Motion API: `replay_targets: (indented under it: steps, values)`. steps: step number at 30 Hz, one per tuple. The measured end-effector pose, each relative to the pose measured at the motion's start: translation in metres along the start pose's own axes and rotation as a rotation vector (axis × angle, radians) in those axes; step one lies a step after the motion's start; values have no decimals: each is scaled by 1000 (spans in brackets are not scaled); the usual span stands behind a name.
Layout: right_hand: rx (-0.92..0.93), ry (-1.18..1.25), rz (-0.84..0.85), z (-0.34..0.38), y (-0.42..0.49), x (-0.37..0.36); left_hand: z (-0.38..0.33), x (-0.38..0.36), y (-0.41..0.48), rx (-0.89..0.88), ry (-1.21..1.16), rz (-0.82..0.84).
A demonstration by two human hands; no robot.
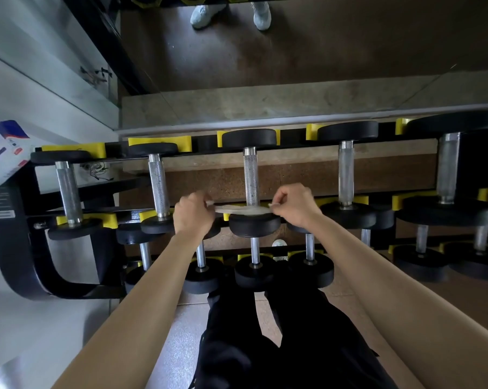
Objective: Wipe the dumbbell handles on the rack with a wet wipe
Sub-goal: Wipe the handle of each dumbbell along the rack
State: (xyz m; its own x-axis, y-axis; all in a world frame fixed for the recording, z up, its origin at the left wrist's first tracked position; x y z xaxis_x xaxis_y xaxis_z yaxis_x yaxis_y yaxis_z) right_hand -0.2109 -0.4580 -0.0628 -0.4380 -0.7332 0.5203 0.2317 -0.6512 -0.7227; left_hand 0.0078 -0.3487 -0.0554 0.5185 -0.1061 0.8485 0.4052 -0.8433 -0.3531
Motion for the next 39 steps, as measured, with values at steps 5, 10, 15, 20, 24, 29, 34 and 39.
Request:
replay_targets:
  steps: [5,10,15,20,24,29,34,39]
  values:
    - [-46,-49,-86,-10,5,6,-16,-4,2,-179,-58,14]
    - [-119,-47,-205,-26,7,22,-20,-10,2,-107,-183,50]
    - [-33,52,-88,2,1,-3,6,-3,1,98,-120,-76]
    - [-128,83,-362,-22,-2,33,-24,4,3,-26,-386,-100]
    - [15,265,-293,-6,-14,43,-44,7,2,-13,-737,-88]
    - [444,284,34,43,-38,35,-76,22,5,-129,-887,19]
    - [542,43,8,53,-37,42,-94,33,20,-324,-691,215]
    - [564,-63,-97,51,-32,48,-101,31,33,-398,-592,326]
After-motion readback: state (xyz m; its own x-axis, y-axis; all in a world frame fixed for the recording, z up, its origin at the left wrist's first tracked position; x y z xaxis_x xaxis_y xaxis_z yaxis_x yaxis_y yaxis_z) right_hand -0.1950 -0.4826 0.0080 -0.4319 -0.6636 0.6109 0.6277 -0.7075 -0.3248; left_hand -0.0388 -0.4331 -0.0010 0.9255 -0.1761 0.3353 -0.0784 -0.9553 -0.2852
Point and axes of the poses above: each hand's wrist, its own y-axis towards the middle knuckle, its own x-axis out of the back of the hand, z = x × y, the point moved 4 cm from there along y, towards the middle knuckle, and after that the axes turned 10 degrees about -x, right-handed, at the moved point
